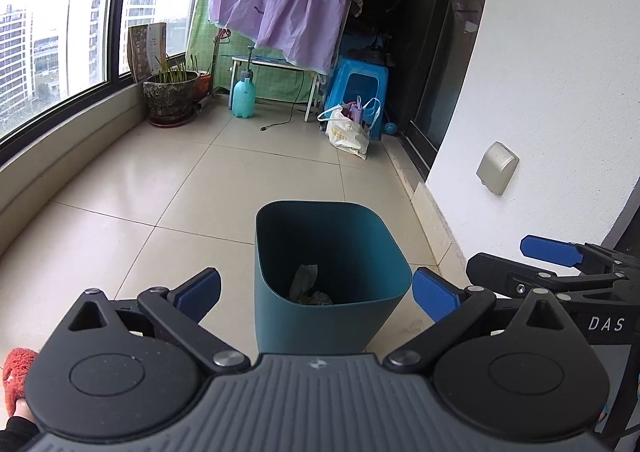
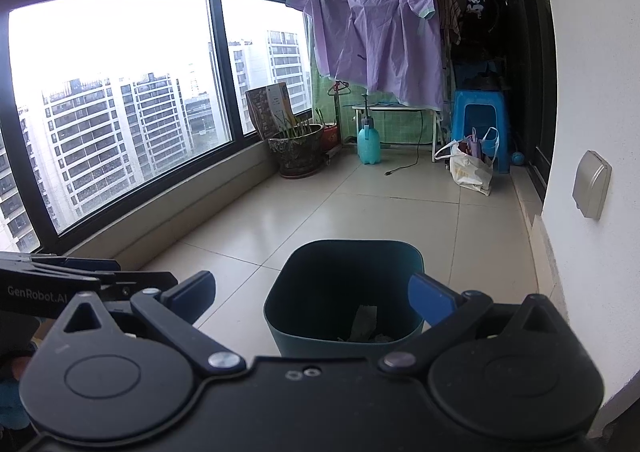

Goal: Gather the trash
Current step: 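Lower the wastebasket to the floor with the right gripper and release it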

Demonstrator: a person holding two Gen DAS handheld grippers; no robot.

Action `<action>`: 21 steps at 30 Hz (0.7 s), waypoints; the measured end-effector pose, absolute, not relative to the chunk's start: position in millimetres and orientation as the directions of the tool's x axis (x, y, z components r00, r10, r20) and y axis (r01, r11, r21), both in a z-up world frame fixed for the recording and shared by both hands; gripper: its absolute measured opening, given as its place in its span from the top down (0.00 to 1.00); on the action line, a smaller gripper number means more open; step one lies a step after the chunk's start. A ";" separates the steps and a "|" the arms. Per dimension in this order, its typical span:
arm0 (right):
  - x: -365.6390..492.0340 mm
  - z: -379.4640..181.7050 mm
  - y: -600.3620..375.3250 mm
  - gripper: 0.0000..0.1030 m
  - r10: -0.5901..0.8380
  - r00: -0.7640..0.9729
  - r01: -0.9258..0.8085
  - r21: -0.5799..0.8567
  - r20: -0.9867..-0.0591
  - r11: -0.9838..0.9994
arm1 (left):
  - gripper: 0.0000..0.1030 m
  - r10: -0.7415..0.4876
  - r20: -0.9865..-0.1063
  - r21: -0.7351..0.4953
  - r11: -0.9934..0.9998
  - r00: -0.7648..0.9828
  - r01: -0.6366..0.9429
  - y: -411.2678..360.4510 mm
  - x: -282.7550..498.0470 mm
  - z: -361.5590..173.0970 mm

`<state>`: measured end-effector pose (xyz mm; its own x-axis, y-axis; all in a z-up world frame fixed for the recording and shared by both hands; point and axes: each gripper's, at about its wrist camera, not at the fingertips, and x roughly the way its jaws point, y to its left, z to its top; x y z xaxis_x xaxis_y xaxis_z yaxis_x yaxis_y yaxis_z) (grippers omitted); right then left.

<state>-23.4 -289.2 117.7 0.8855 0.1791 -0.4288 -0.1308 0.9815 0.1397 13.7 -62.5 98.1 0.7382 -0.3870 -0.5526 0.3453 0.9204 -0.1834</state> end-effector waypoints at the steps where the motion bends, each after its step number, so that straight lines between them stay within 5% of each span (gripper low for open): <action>1: -22.3 118.0 -289.4 0.00 0.179 0.884 -0.130 0.141 -0.431 0.981 | 0.00 -0.383 -0.552 -0.179 0.922 0.741 0.343 -62.8 13.4 98.0; 21: -13.9 113.8 -290.7 0.00 0.185 0.869 -0.130 0.149 -0.458 0.980 | 0.00 -0.360 -0.570 -0.175 0.932 0.739 0.319 -65.0 13.3 94.8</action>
